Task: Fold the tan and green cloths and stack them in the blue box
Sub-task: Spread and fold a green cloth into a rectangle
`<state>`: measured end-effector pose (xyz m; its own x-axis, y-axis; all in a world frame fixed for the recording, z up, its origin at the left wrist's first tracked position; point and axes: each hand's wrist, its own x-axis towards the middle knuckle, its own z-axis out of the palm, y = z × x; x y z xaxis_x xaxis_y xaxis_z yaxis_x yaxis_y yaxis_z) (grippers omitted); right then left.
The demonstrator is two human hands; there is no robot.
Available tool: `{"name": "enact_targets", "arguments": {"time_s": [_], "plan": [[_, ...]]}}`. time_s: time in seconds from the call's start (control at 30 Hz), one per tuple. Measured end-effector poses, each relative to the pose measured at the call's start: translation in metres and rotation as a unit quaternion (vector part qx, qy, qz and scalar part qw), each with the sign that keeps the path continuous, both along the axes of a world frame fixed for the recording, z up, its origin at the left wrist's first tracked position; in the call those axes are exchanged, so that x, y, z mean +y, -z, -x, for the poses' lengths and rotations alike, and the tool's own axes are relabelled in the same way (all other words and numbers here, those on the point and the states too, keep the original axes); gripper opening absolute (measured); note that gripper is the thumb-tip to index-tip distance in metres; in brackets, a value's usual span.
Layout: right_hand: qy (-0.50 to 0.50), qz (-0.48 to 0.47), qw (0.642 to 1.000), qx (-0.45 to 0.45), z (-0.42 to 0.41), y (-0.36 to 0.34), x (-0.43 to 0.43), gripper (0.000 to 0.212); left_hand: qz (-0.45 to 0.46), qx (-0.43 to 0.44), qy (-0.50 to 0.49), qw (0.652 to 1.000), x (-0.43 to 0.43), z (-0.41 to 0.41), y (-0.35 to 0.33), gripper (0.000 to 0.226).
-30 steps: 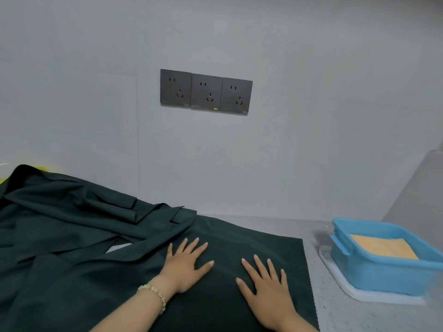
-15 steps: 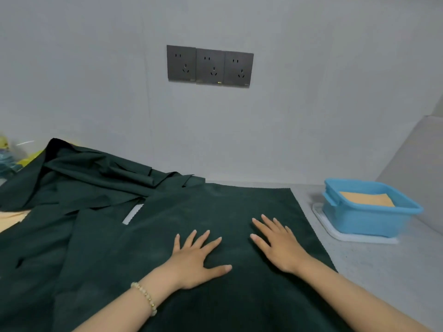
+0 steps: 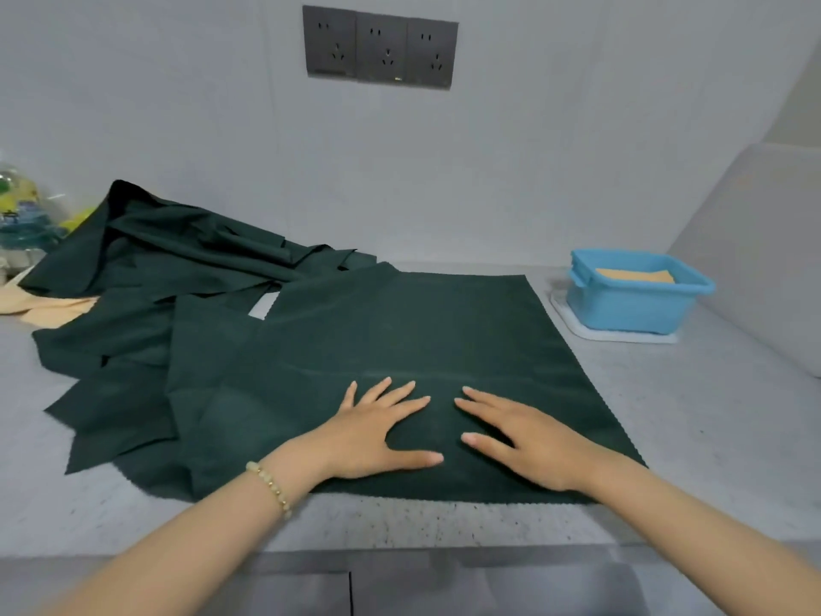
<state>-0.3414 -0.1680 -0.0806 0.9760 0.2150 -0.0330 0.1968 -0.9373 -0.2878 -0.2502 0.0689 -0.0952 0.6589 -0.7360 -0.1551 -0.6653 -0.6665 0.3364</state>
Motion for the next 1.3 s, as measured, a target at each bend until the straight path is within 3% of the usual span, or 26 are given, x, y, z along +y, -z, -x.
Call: {"name": "enact_targets", "arguments": {"time_s": [0.2,0.4,0.53,0.67,0.77,0.87,0.97,1.07,1.3], "plan": [[-0.064,0.112,0.992,-0.003,0.035,0.003,0.022,0.089,-0.012,-0.045,0.046,0.998,0.024,0.03,-0.007,0.094],[-0.053,0.152,0.987,0.009,0.034,0.002,0.028,0.061,-0.042,-0.082,0.035,0.995,0.027,0.043,-0.013,0.062],[-0.036,0.139,0.989,0.019,0.037,-0.005,0.013,0.061,-0.067,-0.087,0.013,0.994,0.039,0.037,-0.024,0.066],[0.015,0.089,0.995,0.04,0.046,-0.023,-0.015,0.057,-0.078,-0.123,-0.046,0.988,0.062,0.024,-0.046,0.045],[0.002,0.038,0.995,0.091,0.055,-0.043,-0.033,0.047,-0.051,-0.048,-0.026,0.997,0.074,0.016,-0.066,0.02],[-0.031,-0.026,0.979,0.199,0.064,-0.065,-0.049,0.019,-0.043,0.105,0.01,0.993,0.079,0.016,-0.088,0.034],[-0.026,-0.113,0.964,0.24,0.06,-0.084,-0.059,0.012,-0.065,0.193,0.036,0.978,0.077,0.011,-0.103,0.023],[0.002,-0.095,0.984,0.154,0.04,-0.089,-0.07,0.017,-0.049,0.153,0.027,0.987,0.064,-0.006,-0.106,0.011],[0.059,0.035,0.995,0.069,-0.033,-0.072,-0.081,0.019,-0.072,-0.023,-0.056,0.996,0.035,-0.063,-0.085,0.024]]}}
